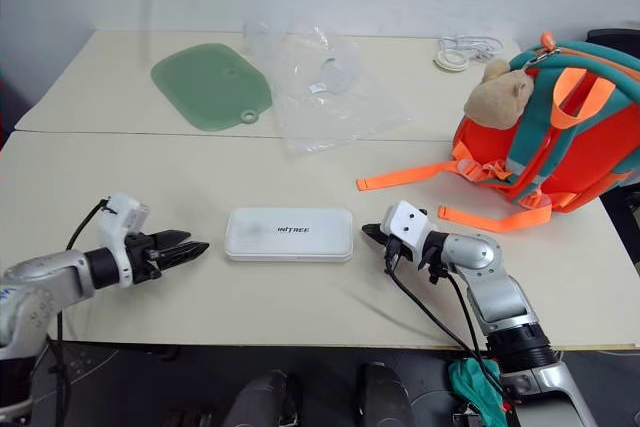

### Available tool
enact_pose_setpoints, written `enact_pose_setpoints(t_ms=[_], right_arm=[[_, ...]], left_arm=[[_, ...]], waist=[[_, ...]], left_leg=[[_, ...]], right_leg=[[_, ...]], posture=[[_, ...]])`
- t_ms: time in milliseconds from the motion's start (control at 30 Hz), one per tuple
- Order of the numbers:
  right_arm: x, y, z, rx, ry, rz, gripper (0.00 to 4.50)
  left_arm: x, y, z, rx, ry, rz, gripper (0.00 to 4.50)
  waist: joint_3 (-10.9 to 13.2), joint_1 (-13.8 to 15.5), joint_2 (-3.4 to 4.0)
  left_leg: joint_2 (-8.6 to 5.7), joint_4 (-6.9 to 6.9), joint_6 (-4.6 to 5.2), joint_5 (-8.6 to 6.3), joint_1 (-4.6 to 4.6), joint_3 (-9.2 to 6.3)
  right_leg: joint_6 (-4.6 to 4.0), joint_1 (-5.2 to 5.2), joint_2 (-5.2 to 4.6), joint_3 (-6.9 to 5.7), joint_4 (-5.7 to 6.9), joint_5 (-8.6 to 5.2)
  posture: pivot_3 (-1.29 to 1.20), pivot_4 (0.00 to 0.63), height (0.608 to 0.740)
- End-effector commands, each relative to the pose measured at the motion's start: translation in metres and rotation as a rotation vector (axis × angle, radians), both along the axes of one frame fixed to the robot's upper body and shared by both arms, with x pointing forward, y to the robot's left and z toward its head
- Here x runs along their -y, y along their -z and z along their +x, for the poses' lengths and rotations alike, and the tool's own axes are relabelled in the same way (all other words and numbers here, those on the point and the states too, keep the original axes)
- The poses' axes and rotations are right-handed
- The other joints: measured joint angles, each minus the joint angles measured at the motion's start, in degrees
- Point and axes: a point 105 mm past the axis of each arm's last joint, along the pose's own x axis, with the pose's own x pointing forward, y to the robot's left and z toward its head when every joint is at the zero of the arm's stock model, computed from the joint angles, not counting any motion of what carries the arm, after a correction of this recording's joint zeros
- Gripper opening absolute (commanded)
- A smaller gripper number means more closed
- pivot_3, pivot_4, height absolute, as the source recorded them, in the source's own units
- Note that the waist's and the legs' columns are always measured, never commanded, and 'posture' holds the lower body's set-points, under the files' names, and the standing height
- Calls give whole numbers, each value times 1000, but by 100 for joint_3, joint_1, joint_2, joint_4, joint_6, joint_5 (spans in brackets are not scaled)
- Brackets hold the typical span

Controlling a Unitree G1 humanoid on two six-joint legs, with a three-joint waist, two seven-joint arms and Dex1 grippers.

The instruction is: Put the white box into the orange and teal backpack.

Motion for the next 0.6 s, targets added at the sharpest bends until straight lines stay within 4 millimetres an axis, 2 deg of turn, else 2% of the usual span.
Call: enact_pose_setpoints(t_ms=[33, 100, 167, 333, 433, 600], right_arm=[[-7, -12, 2, 50, -29, 20, 0], [-12, -12, 2, 49, -42, 28, 0], [-16, -11, 1, 45, -54, 30, 0], [-24, -11, 2, 49, -84, 26, 0], [-27, -14, 6, 62, -88, 29, 0], [-25, -17, 10, 87, -66, 26, 0]], left_arm=[[8, 0, 0, -186, 42, -140, 4384], [19, -6, 11, -272, 44, -303, 4384], [25, -7, 24, -332, 19, -395, 4384], [45, 6, 30, -562, 40, -480, 4384], [54, 14, 24, -628, 89, -395, 4384], [57, 17, 20, -683, 119, -366, 4384]], waist=[[0, 9, 0], [0, 38, 0], [0, 56, -1], [-1, 36, -2], [-1, -4, -3], [-1, -7, -2]], left_leg=[[-1, 2, 1, 1, -1, -1], [-4, 3, 1, 1, 0, -3], [-6, 5, 2, 3, 0, -1], [-6, 9, 1, 6, 1, 9], [-5, 9, -4, 10, 3, 9], [-5, 8, -7, 11, 7, 10]], right_leg=[[0, 1, 0, -1, 2, 0], [1, 2, 1, -2, 7, 0], [2, 2, 6, -3, 10, 0], [5, -1, 16, 2, 14, -2], [6, -1, 13, 5, 18, -2], [6, 0, 11, 9, 19, -2]], posture=[[0, 150, 740], [0, 150, 740], [0, 150, 740], [0, 150, 740], [0, 150, 740], [0, 150, 740]])
